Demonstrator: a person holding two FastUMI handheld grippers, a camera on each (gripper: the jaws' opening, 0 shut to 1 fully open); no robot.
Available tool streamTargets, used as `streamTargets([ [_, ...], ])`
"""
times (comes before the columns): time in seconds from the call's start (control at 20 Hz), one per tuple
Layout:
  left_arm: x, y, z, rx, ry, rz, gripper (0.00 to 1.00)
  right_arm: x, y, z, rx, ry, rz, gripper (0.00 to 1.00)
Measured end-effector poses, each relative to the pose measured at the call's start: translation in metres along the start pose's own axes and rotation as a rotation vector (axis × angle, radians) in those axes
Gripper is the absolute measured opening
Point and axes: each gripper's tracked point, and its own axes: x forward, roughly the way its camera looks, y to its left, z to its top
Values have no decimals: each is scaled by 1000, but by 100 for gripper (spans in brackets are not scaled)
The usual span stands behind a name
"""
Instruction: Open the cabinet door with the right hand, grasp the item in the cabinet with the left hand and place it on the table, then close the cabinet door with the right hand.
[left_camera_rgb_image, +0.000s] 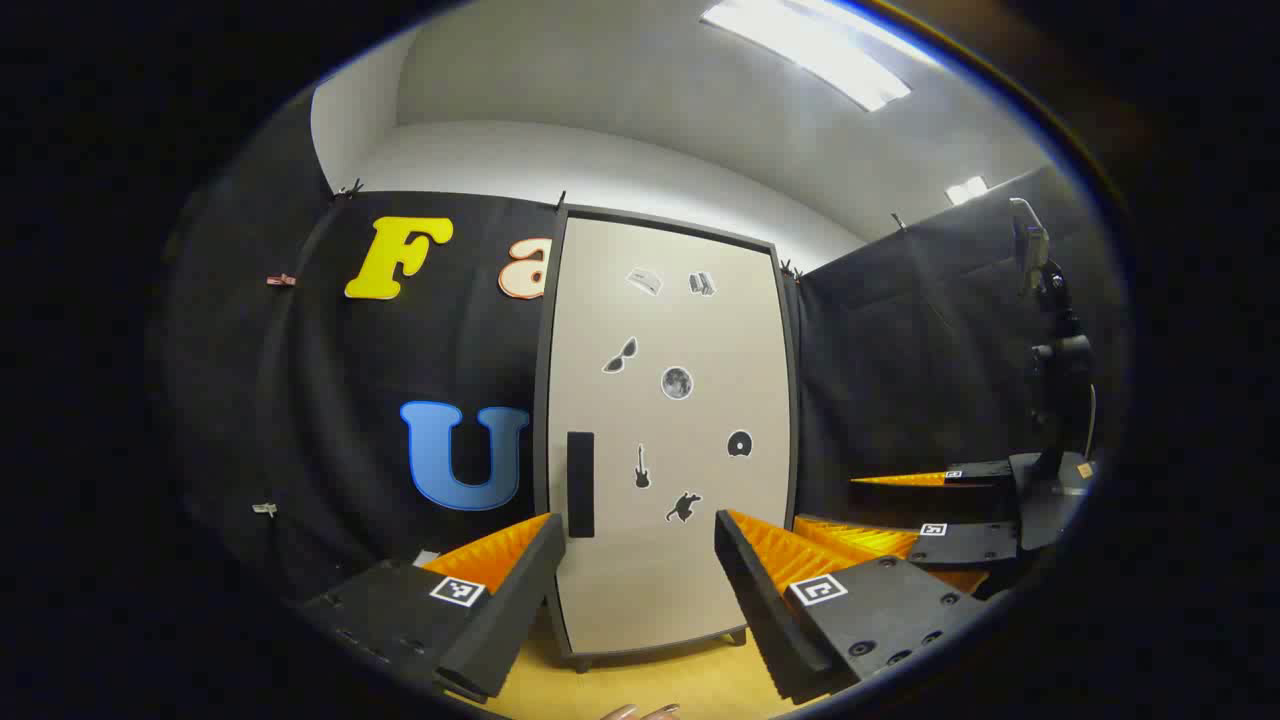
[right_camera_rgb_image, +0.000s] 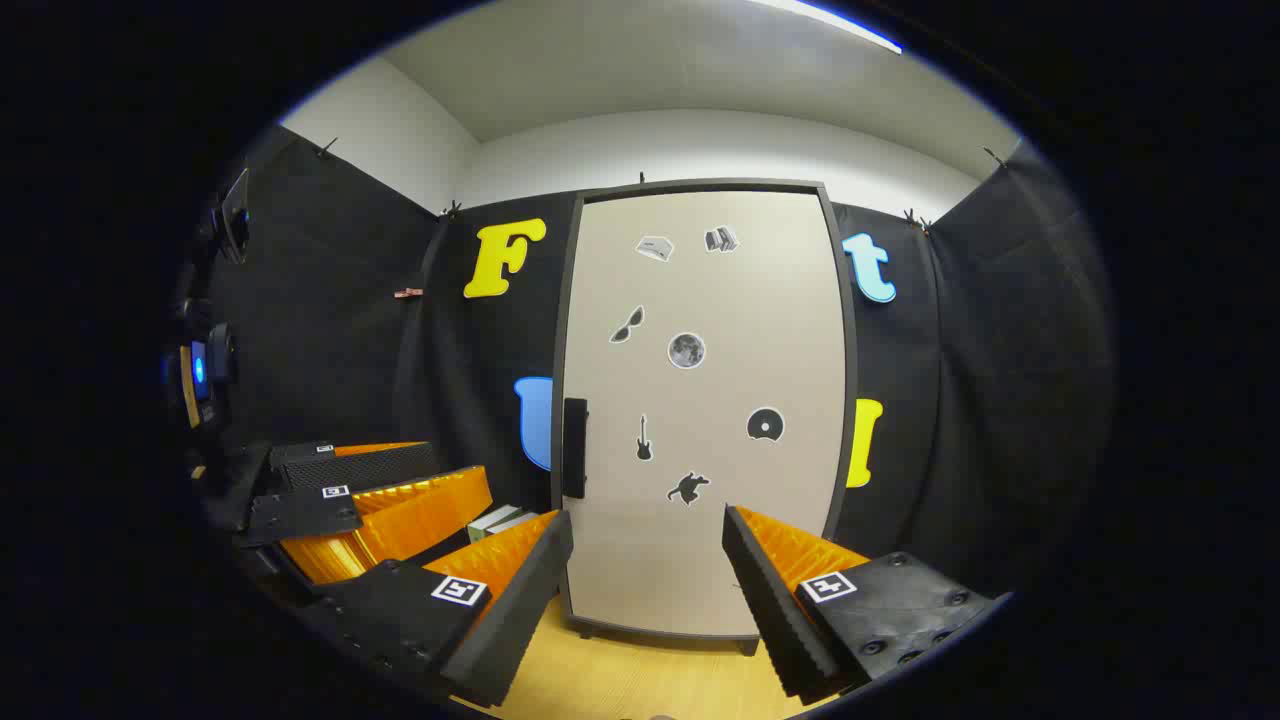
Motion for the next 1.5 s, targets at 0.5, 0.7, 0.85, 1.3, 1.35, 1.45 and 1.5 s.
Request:
streamTargets([
  [0.5,-12,0,-3,35,-6,-17,94,0,-1,-3,5,15,-23,98],
  [0.7,-13,-2,-4,38,-3,-28,94,-1,-1,-2,6,12,-21,98],
  [0.85,-15,0,-5,48,-1,-25,94,-1,-1,-2,11,14,-22,98],
  [1.3,-25,23,-9,13,2,-4,95,5,2,-3,0,13,-22,98],
  [1.35,-25,27,-11,14,4,3,94,9,5,-4,-1,15,-19,98],
  [1.45,-27,35,-14,20,11,12,95,21,14,-8,13,24,-11,97],
  [1.5,-29,38,-14,21,12,13,95,26,17,-10,26,30,-5,97],
])
